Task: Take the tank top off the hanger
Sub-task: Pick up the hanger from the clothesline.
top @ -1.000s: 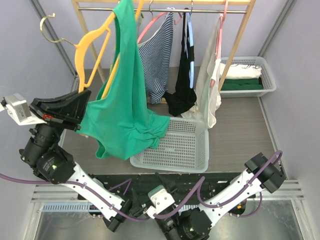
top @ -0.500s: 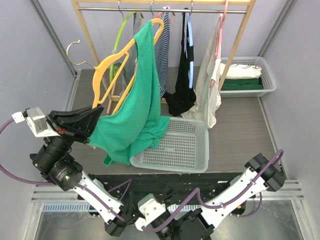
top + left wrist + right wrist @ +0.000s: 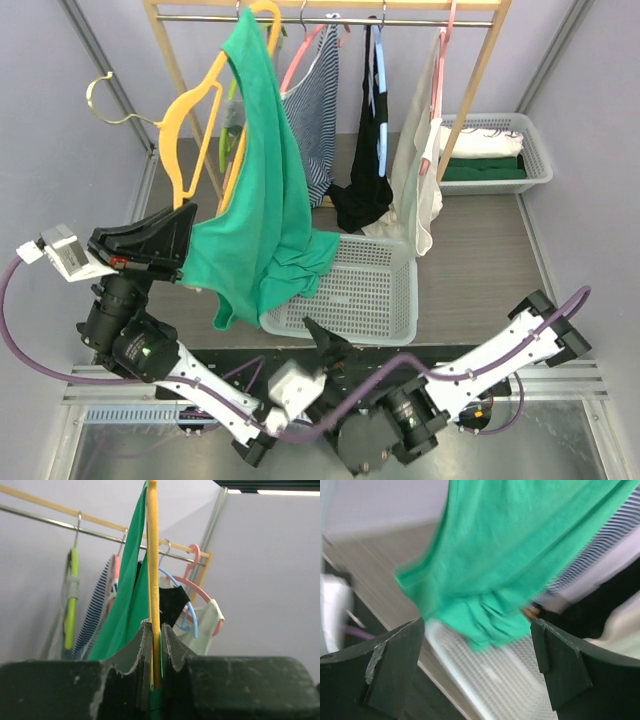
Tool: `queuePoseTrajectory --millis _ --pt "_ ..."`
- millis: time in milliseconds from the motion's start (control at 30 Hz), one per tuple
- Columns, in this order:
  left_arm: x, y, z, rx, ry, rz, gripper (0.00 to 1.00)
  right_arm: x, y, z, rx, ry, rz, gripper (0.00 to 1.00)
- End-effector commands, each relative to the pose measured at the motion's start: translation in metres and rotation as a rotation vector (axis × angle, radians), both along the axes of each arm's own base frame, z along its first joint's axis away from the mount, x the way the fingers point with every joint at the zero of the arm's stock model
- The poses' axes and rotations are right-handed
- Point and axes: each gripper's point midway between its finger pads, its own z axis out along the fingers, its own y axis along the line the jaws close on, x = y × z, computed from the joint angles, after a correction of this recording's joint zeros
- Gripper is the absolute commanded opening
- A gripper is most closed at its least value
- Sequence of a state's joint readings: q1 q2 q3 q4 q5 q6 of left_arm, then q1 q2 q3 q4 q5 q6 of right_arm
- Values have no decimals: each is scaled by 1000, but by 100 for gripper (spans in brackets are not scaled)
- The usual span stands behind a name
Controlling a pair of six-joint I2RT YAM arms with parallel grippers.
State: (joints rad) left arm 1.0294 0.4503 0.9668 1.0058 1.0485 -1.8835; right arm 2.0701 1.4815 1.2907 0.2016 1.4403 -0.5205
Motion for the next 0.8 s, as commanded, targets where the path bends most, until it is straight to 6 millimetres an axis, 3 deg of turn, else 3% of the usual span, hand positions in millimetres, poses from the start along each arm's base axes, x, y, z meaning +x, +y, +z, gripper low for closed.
queuePoseTrajectory --millis 0,133,300,333,400,467,533,567,633,667,733,767 --pt "-24 -27 22 141 -254 146 1 -47 102 34 536 450 433 100" --pt "-6 10 3 23 -142 166 1 -66 132 26 467 533 554 100" --pt "6 17 -39 -59 21 31 1 -90 172 32 369 554 719 100" --pt "8 17 -48 -35 41 31 1 -92 181 17 307 531 714 100" --pt "17 23 -64 -50 116 1 1 -91 179 23 302 509 717 100" --pt "23 30 -63 -31 120 7 1 -76 169 38 330 437 687 100" --pt "25 34 -49 -20 93 31 1 -55 152 54 378 370 609 100" --pt "25 35 -41 9 70 61 1 -44 137 75 425 331 592 100" --pt "18 29 -21 48 33 111 0 -23 118 94 463 294 496 100" --pt "20 32 -16 29 35 143 1 -12 101 115 485 261 464 100" --pt "20 32 -8 2 41 163 0 9 74 132 523 231 374 100" --pt "22 35 -7 -14 50 187 0 21 50 146 565 196 344 100"
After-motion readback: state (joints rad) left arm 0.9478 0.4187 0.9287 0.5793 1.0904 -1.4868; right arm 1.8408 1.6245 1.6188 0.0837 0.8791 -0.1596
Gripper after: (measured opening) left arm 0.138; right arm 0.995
